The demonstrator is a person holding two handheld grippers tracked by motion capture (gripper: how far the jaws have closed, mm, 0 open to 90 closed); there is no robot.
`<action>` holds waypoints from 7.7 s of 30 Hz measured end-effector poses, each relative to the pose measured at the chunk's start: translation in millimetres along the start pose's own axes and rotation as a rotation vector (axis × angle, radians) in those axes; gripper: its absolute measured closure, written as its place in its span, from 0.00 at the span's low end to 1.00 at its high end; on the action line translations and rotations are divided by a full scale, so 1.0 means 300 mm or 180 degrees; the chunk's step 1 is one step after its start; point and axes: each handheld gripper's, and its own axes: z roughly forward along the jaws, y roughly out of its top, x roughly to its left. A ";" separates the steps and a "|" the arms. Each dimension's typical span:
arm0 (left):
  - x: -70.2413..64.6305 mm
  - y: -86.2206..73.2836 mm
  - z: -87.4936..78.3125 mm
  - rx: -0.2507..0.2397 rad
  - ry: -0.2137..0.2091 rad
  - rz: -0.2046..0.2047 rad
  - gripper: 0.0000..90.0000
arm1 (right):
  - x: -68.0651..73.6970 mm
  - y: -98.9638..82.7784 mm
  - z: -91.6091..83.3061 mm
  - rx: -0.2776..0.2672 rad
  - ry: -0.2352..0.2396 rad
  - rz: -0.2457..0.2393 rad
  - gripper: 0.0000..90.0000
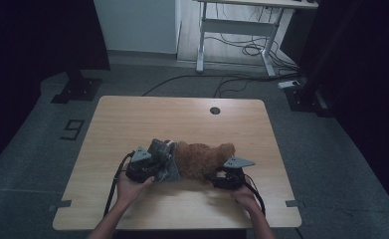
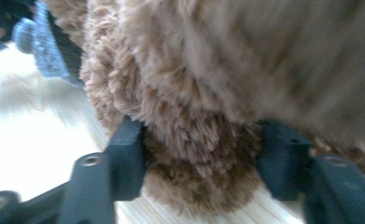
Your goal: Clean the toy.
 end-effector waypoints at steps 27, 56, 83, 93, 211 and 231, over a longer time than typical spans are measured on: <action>-0.064 0.234 0.055 -0.0120 -0.0057 0.0122 0.88 | -0.080 -0.002 0.004 -0.0046 -0.0391 0.0021 0.66; 0.117 0.146 0.000 0.0120 0.0543 -0.0015 0.88 | -0.096 -0.012 0.002 -0.0044 -0.0316 0.0071 0.67; -0.037 0.266 0.211 0.0239 0.0105 0.0095 0.87 | -0.124 -0.004 -0.057 -0.0161 -0.0421 0.0331 0.38; -0.071 0.207 0.182 0.0174 0.0107 0.0199 0.87 | -0.120 0.055 -0.164 -0.0547 -0.0429 0.0486 0.27; 0.154 0.134 0.033 0.0306 0.0529 -0.0292 0.88 | -0.141 -0.005 -0.133 -0.0377 -0.0401 0.0520 0.66; 0.000 0.344 0.036 0.0001 0.0304 0.0087 0.87 | -0.151 -0.028 -0.132 -0.0285 -0.0441 0.0568 0.66</action>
